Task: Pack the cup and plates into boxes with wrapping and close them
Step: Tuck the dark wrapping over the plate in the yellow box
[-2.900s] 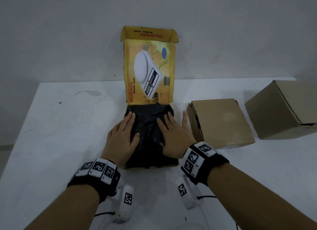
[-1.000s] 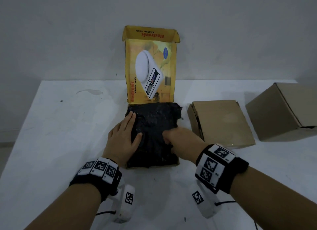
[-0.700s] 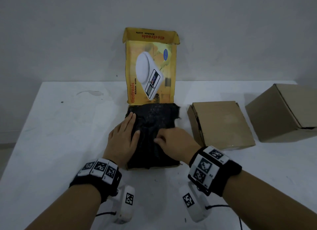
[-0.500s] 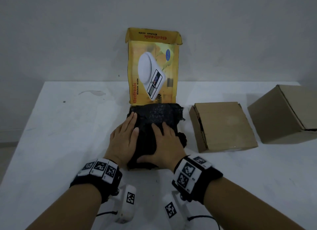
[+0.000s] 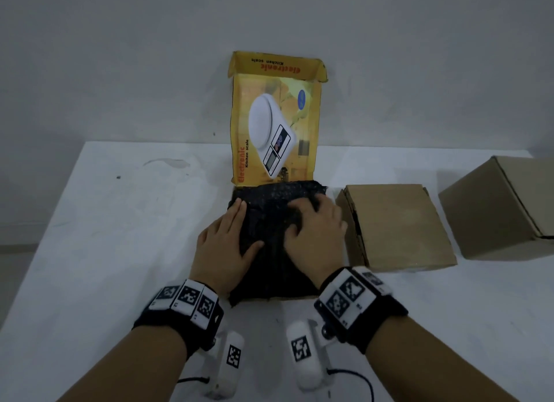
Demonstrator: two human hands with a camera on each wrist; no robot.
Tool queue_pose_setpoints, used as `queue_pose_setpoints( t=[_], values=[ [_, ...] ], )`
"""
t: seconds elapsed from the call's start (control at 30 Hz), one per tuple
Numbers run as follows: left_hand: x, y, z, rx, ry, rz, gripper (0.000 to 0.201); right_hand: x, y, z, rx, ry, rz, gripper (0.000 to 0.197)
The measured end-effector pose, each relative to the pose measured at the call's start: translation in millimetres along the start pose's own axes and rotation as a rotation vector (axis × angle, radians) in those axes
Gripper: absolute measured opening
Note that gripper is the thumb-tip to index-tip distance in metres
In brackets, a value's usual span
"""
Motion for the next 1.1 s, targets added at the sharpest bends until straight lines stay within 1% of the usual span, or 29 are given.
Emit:
queue_pose_setpoints(
  t=[0.03,0.07,0.1,0.13,0.17,0.23,0.27,0.3,0.33,0.4,0.47,0.5,0.57,0.6,0.63,0.67,0.7,0.77,0.8,0.83,0.87,0.9,0.97,1.0,1.03,1.07,1.1],
  values=[
    [-0.8,0.2,0.2,-0.003,-0.006,0.003,0.084,-7.9,-6.5,2.8,0.039,-0.012,-0.101,0.040],
    [-1.2,0.3,0.4,-0.005,-0.009,0.005,0.084,-15.4,-12.4,2.7,0.122,-0.033,-0.177,0.041],
    [-1.5,0.5,0.8,-0.008,-0.010,0.006,0.084,-20.7,-16.7,1.8,0.192,-0.048,-0.211,0.042],
    [-1.7,0.6,0.9,-0.008,-0.010,0.006,0.084,-23.1,-19.2,0.6,0.212,-0.040,-0.207,0.042],
    [-1.9,0.6,1.0,-0.008,-0.009,0.007,0.084,-22.5,-20.1,0.3,0.176,-0.010,-0.171,0.042],
    [-2.3,1.0,1.0,-0.010,-0.010,0.007,0.083,-13.6,-19.7,2.9,0.022,-0.013,-0.022,0.040],
    [-2.3,1.4,1.4,-0.011,-0.011,0.007,0.083,-8.4,-19.4,4.2,-0.029,-0.093,0.042,0.037],
    [-2.2,1.6,1.6,-0.011,-0.010,0.007,0.083,-4.7,-19.8,6.2,-0.061,-0.213,0.073,0.035],
    [-1.9,1.8,1.7,-0.008,-0.009,0.007,0.083,-4.8,-21.8,7.0,-0.075,-0.338,0.054,0.031],
    [-1.9,2.0,2.0,-0.007,-0.011,0.007,0.084,-11.2,-26.8,6.3,-0.065,-0.573,-0.095,0.024],
    [-2.1,1.7,2.3,-0.011,-0.010,0.008,0.084,-15.1,-28.7,2.8,-0.004,-0.786,-0.239,0.022],
    [-2.1,1.5,2.2,-0.011,-0.009,0.009,0.084,-14.9,-27.4,0.8,0.027,-0.829,-0.279,0.030],
    [-2.1,1.1,2.0,-0.008,-0.014,0.010,0.084,-13.2,-25.8,-1.4,0.057,-0.812,-0.298,0.056],
    [-2.3,1.2,2.1,-0.007,-0.017,0.010,0.084,-12.5,-25.8,-2.5,0.058,-0.783,-0.289,0.064],
    [-2.2,1.2,1.8,-0.006,-0.018,0.009,0.084,-11.6,-25.7,-4.8,0.069,-0.764,-0.278,0.067],
    [-2.3,1.3,1.9,-0.007,-0.019,0.009,0.084,-10.1,-25.4,-7.7,0.099,-0.782,-0.272,0.066],
    [-2.2,1.4,2.0,-0.006,-0.017,0.010,0.084,-8.5,-25.1,-10.3,0.141,-0.861,-0.266,0.060],
    [-1.9,0.9,2.0,-0.004,-0.002,0.016,0.083,-4.7,-24.9,-14.7,0.245,-1.169,-0.249,0.044],
    [-1.9,0.7,2.1,-0.001,0.004,0.018,0.083,-4.0,-24.9,-15.5,0.274,-1.329,-0.235,0.036],
    [-1.9,0.6,2.1,0.000,0.003,0.018,0.083,-5.4,-25.3,-15.7,0.266,-1.409,-0.229,0.031],
    [-2.0,0.5,2.1,-0.003,-0.002,0.014,0.083,-6.8,-25.1,-12.4,0.229,-1.339,-0.221,0.028],
    [-2.0,0.7,2.1,-0.006,-0.008,0.008,0.083,-8.2,-25.5,-7.7,0.177,-1.083,-0.192,0.030],
    [-1.5,0.9,1.7,-0.005,-0.008,0.003,0.083,-9.5,-25.4,-1.7,0.076,-0.462,-0.125,0.049],
    [-1.4,0.8,1.5,-0.004,-0.010,0.003,0.083,-7.1,-23.4,-0.2,0.058,-0.261,-0.116,0.059],
    [-1.4,0.8,1.3,-0.004,-0.015,0.004,0.082,-4.8,-22.1,0.1,0.063,-0.151,-0.125,0.067],
    [-1.4,0.9,1.2,-0.003,-0.020,0.005,0.082,-4.9,-23.6,-2.5,0.079,-0.098,-0.133,0.070],
    [-1.5,0.9,1.3,-0.002,-0.022,0.006,0.083,-4.9,-25.5,-5.0,0.100,-0.081,-0.146,0.068]
  ],
)
Point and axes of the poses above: each hand's wrist, its own y-axis away from the middle knuckle, its own z-axis out of the back of the hand, x = y × z, the point moved 3 cm from there along -y, towards the middle knuckle, and after that the axes turned 11 degrees about x, right-handed, at the moved point
